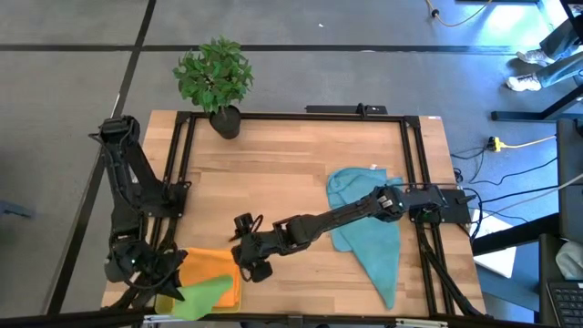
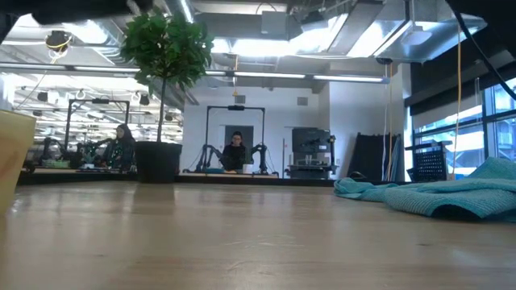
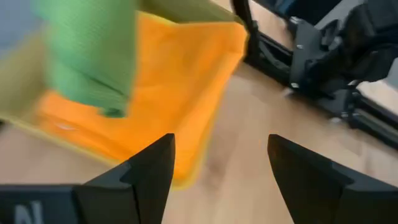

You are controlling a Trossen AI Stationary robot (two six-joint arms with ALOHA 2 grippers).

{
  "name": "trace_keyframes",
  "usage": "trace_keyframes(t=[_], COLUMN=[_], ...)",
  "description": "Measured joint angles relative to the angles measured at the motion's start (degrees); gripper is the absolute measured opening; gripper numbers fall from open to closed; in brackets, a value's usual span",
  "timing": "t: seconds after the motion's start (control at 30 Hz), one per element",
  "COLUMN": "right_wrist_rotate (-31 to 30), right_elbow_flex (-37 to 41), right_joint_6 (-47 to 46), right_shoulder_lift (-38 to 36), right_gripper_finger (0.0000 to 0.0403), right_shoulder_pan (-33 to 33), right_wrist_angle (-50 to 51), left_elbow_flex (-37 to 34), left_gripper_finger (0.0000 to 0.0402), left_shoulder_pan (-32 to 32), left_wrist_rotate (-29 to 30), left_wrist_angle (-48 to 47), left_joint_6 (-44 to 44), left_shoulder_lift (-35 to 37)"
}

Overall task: Fold microfiber towels
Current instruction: Put the folded green microfiber cloth into the yellow bin

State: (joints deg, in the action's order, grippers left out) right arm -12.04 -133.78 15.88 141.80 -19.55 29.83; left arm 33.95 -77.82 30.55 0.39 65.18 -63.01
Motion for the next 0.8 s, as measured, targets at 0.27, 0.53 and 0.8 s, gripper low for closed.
trace_keyframes(t=[0.27, 0.53, 0.8], right_wrist_rotate=[4.8, 23.4, 28.3], right_elbow_flex=[0.0, 0.0, 0.0], right_joint_6=[2.3, -2.3, -3.8], right_shoulder_lift=[5.2, 6.0, 6.0], right_gripper_finger=[0.0167, 0.0072, 0.0063], right_shoulder_pan=[0.9, 0.4, -1.8], right_wrist_angle=[-5.7, -10.4, -11.1], left_elbow_flex=[0.0, 0.0, 0.0], left_gripper_finger=[0.0000, 0.0000, 0.0000], left_shoulder_pan=[0.0, 0.0, 0.0], left_wrist_rotate=[4.6, 8.5, 10.9], left_wrist_angle=[3.9, 2.8, -3.7], left_joint_6=[-8.5, -7.3, 5.1], left_shoulder_lift=[0.0, 0.0, 0.0])
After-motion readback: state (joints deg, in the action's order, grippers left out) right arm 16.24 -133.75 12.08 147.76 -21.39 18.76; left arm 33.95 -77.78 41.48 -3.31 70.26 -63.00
